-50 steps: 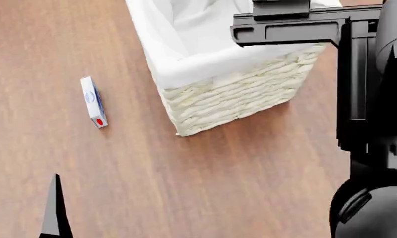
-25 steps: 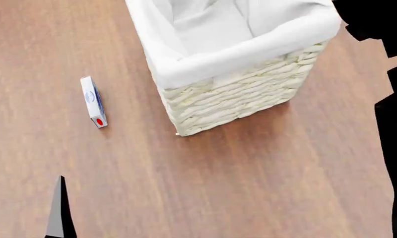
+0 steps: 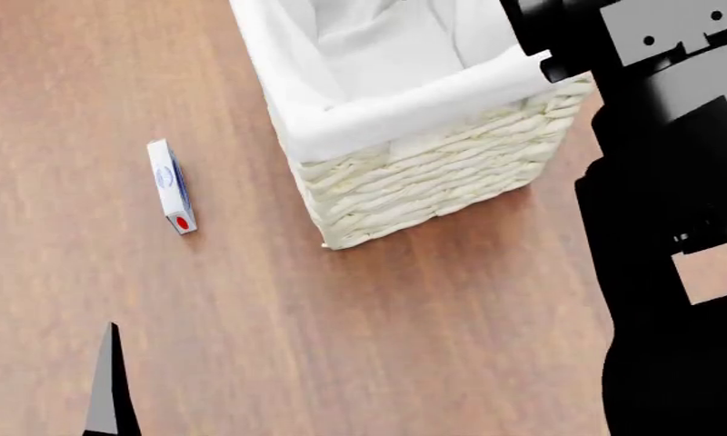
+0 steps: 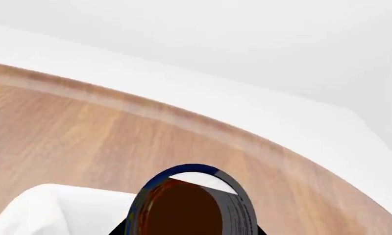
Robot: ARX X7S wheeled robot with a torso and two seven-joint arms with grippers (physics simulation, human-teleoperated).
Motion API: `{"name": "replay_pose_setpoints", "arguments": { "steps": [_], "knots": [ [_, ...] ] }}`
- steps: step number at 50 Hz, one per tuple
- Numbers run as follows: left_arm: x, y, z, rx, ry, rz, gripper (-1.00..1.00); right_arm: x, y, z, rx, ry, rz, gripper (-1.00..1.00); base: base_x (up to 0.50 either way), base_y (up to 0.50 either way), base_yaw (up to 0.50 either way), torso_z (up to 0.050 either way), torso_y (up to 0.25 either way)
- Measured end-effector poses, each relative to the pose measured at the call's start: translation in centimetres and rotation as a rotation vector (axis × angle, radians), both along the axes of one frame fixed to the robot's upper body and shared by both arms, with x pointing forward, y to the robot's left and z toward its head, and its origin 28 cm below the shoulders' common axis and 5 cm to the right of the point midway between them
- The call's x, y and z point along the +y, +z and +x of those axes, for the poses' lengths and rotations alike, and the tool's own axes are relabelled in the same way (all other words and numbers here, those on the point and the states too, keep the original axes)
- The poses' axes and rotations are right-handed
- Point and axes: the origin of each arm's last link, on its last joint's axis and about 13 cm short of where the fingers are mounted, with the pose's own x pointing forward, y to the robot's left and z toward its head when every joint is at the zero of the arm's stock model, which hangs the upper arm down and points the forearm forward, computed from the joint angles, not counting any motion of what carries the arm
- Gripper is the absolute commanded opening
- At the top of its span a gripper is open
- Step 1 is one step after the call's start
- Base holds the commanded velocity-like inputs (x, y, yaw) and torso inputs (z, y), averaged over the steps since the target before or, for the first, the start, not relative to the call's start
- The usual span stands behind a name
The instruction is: Pick up the alphabet soup and the cream cheese box, and put them in the basket.
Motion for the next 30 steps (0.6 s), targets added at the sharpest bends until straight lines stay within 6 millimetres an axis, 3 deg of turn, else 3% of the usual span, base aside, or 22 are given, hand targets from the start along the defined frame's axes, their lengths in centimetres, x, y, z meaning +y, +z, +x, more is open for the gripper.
{"name": "replay_pose_setpoints", "arguments": {
  "steps": [30],
  "knots": [
    [0.2,-0.3,0.1,0.009,0.013,0.002,1.00,0.8,-3.1,1.6,0.052,0.011,-0.051,-1.00,0.00,0.00,0.00,0.000,0.001]
  ]
}}
